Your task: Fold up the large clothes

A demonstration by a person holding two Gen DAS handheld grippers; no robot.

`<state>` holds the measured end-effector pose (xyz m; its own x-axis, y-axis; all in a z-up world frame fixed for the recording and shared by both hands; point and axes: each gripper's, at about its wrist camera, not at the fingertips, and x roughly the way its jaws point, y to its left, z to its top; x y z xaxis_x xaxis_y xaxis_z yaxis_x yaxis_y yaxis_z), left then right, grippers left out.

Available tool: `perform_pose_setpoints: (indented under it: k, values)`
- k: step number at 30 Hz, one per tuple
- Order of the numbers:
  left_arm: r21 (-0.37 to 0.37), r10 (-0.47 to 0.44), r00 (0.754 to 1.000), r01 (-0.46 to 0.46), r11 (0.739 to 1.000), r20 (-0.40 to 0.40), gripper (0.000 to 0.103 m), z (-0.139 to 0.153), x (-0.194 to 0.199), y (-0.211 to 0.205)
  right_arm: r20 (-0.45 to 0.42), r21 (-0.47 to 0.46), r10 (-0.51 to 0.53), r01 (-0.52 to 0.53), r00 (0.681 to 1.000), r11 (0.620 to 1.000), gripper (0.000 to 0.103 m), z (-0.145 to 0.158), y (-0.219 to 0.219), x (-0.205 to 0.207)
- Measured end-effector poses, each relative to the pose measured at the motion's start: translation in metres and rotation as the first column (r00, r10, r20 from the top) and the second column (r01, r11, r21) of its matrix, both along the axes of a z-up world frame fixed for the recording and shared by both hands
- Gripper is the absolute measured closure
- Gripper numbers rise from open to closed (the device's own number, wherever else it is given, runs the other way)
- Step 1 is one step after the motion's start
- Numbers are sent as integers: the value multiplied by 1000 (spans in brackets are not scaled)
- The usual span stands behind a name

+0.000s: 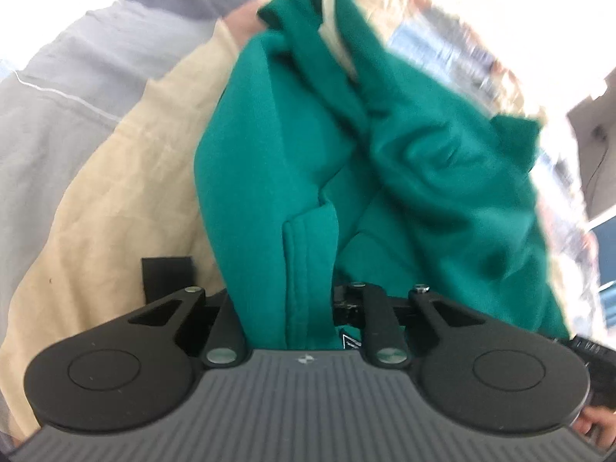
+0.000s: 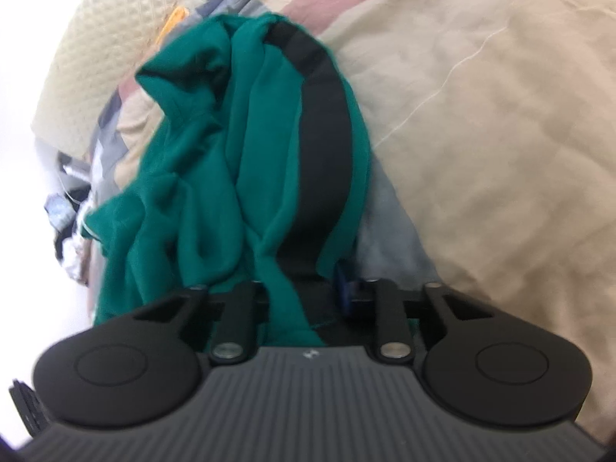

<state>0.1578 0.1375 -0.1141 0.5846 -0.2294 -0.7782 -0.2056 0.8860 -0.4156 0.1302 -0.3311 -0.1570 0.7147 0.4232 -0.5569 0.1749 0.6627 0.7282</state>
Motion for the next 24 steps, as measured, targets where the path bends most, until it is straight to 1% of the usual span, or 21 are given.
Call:
perform_pose_setpoints:
  k: [2, 3, 5, 8, 12, 14, 15, 19, 21, 24]
  values:
    - [-50, 13, 999, -10, 999, 44, 85, 12, -8, 9, 89, 112, 1, -11, 996, 994, 90, 9, -7, -11]
    - [-82, 20, 998, -15, 997, 58, 85, 17, -12, 15, 139, 167, 9, -33, 990, 985, 91, 16, -9, -16]
    - [-134, 44, 996, -34, 990, 73, 86, 24, -17, 26, 217, 246, 20, -75, 976, 966, 91, 29, -14, -26]
    - [-196, 75, 993, -55, 979, 96, 87, 39, -28, 38, 284, 383, -1, -112, 959, 917, 92, 39, -26, -37]
    - [-255, 83, 988, -48, 966, 129, 88, 62, -38, 43, 332, 494, -47, -131, 942, 860, 92, 48, -41, -53]
    - [-216, 45, 987, -11, 976, 155, 88, 79, -44, 41, 344, 527, -67, -133, 937, 839, 92, 53, -46, -62]
    - [-209, 29, 986, 6, 978, 165, 88, 88, -46, 40, 348, 538, -73, -135, 935, 832, 92, 56, -50, -67]
    - [-205, -24, 978, 67, 977, 206, 88, 119, -65, 37, 380, 554, -86, -153, 921, 818, 92, 76, -54, -82]
    - [-225, -32, 975, 82, 971, 221, 88, 133, -77, 38, 408, 546, -83, -170, 909, 820, 92, 90, -58, -90]
    - [-262, -46, 965, 116, 958, 258, 89, 153, -102, 39, 453, 534, -83, -196, 887, 822, 91, 106, -69, -113]
